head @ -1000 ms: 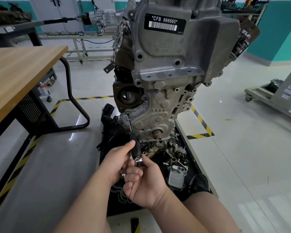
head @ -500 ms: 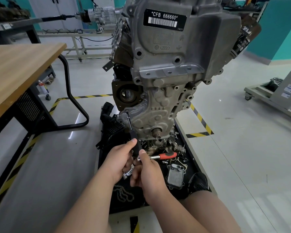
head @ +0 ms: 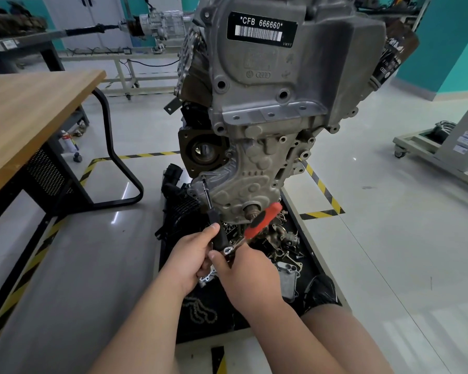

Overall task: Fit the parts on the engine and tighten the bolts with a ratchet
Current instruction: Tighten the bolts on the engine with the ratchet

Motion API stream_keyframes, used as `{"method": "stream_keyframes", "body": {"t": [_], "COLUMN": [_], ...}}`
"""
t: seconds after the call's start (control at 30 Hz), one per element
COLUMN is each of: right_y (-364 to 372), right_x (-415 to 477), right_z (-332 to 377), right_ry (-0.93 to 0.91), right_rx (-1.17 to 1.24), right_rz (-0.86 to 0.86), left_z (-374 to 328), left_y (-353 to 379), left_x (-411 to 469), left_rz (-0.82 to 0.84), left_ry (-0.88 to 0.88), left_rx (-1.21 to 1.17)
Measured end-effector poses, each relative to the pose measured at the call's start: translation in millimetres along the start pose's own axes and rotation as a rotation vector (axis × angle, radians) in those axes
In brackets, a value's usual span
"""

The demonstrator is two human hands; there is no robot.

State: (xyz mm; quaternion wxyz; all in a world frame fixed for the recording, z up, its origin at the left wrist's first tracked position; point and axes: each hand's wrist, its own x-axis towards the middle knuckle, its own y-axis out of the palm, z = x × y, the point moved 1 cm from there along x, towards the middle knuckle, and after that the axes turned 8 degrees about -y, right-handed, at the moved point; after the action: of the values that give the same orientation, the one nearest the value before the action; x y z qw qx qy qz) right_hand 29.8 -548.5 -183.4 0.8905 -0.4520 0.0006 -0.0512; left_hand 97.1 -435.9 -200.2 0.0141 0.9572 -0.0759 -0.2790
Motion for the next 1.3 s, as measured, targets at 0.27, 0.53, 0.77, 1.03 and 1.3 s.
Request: {"method": "stream_keyframes", "body": {"t": [0.27,0.53,0.77,1.03,1.3], "right_y": [4,5,12,8,10], "right_x": [1,-5,-5,-10,-9], "right_z": [-6,6,12,19,20], "right_ry": [0.031,0.264,0.465,0.642,0.706], "right_rx": [0.268,0.979,1.258,1.717,1.893], "right_rz": [0.040,0.112,0.174,0.357,0.412], "left_z": [1,0,2,3,2], "left_y": [1,3,4,-2,-8], "left_x": [3,1,2,8,8], "left_rz": [0.002,0.067,0.034,0.032,0.046], "left_ry": [-0.008,-0.030,-0.023,-0.047,-0.067], "left_rx": [-0.002,0.011,0.057,-0.005,-0.002]}}
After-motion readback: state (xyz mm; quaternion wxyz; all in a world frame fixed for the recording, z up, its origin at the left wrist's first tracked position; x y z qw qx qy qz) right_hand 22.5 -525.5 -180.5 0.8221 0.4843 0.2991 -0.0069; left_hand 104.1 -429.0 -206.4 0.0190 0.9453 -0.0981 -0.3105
